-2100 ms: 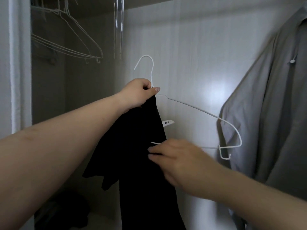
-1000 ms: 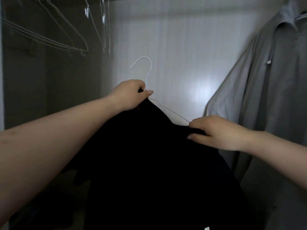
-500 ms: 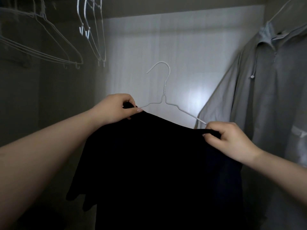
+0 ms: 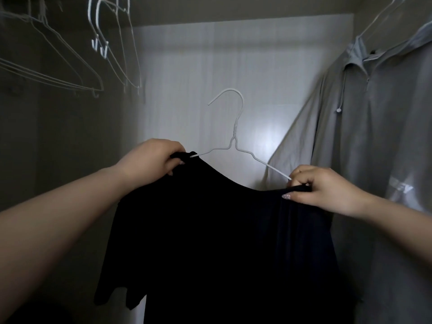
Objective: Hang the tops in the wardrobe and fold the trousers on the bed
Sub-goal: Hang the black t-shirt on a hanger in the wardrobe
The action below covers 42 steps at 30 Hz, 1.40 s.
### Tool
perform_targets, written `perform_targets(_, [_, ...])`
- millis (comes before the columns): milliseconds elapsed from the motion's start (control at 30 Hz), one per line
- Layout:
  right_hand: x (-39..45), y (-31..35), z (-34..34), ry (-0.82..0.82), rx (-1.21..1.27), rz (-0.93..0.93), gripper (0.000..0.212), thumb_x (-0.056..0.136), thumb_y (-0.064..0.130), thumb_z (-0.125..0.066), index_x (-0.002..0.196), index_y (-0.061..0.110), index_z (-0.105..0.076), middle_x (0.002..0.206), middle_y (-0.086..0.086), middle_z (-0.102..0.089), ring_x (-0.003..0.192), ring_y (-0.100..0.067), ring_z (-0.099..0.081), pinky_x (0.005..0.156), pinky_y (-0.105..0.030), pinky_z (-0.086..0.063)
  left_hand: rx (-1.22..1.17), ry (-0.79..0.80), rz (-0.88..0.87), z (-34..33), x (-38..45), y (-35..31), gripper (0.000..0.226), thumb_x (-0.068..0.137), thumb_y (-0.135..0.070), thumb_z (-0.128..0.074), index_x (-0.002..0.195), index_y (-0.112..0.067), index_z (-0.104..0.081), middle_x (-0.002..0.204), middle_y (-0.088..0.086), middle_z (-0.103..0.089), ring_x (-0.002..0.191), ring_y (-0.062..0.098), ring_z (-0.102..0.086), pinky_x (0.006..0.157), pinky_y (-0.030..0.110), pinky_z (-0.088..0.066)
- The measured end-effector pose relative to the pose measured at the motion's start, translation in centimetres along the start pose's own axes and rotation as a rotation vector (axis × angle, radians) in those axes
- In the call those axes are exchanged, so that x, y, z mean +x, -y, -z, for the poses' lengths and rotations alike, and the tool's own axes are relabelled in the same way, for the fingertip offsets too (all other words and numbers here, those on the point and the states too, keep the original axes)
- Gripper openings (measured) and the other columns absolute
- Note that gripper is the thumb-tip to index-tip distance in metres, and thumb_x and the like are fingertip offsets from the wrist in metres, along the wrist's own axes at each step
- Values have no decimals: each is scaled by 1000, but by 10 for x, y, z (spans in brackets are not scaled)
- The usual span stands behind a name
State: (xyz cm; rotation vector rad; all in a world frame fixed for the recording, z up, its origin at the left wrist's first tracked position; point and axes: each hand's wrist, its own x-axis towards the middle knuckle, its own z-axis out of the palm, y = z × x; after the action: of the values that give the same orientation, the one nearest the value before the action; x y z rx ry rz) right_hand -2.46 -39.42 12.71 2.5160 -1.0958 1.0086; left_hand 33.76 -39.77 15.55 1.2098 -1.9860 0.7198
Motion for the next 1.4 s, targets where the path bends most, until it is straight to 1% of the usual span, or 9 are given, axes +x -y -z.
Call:
perform_targets(133, [16, 13, 1, 12, 15, 11, 17, 75, 25, -78, 66, 21, -64, 79, 3, -62, 78, -4, -59, 72, -15, -42, 36, -35, -51, -8, -4, -1, 13, 89, -19, -61, 101, -17, -66, 93, 1, -69, 88, 24, -62, 69, 29, -40])
perform_targets(367, [41, 31, -1, 93, -24, 32, 10, 78, 27, -75, 79, 30, -66, 92, 11, -63, 90, -5, -59, 80, -15, -43, 133, -63, -159, -11, -9, -4, 14, 91, -27, -58, 101, -19, -63, 95, 0, -68, 89, 25, -63, 65, 29, -35])
perform_targets(500, [33, 30, -6, 30, 103, 64, 37, 76, 18, -78, 100, 36, -57, 104, 14, -53, 91, 1, -60, 82, -6, -40, 86, -91, -114, -7, -11, -3, 11, 90, -26, -60, 99, -19, -63, 92, 1, -69, 87, 27, -63, 64, 30, -37])
perform_targets(633, [12, 11, 4, 38, 168, -86, 72, 73, 35, -79, 131, 45, -38, 112, 23, -53, 95, 8, -58, 84, -4, -39, 64, -119, -45, -4, -9, -3, 14, 91, -27, -60, 100, -17, -63, 91, 5, -69, 87, 31, -63, 66, 33, -41])
perform_targets(767, [7, 3, 10, 180, 83, -141, 30, 79, 39, -73, 106, 43, -61, 92, 28, -64, 91, 22, -54, 82, -2, -40, 26, -147, -19, -3, -10, -4, 12, 91, -26, -59, 100, -19, -63, 91, 3, -69, 86, 29, -62, 65, 31, -38])
perform_targets(900, [10, 8, 2, 155, 152, -77, 4, 85, 33, -68, 83, 35, -70, 84, 23, -70, 82, 10, -62, 76, -5, -43, 26, -168, -81, -3, -11, -13, 12, 91, -27, -60, 101, -22, -64, 93, -1, -69, 87, 26, -62, 65, 31, -39])
perform_targets(1100, [3, 3, 19, -13, 342, -132, 23, 93, 29, -56, 80, 26, -75, 84, 7, -74, 81, -3, -68, 78, -16, -49, 137, -3, 98, 5, -14, 6, 19, 93, -41, -52, 99, -27, -63, 94, -4, -67, 92, 23, -62, 69, 33, -46])
perform_targets(1267, [0, 6, 30, -2, 435, -140, 9, 85, 28, -66, 85, 25, -75, 76, 6, -73, 72, 2, -64, 69, -9, -45, 42, 10, 210, -3, -18, 11, 24, 95, -39, -53, 90, -20, -67, 82, 2, -66, 83, 26, -61, 66, 32, -43])
perform_targets(1400, [0, 9, 47, 164, 666, -301, 52, 62, 38, -74, 111, 22, -67, 100, -1, -71, 93, -12, -66, 87, -25, -52, 25, -17, 286, 1, -17, 21, 26, 95, -40, -52, 82, -22, -66, 68, -1, -58, 73, 27, -60, 65, 33, -45])
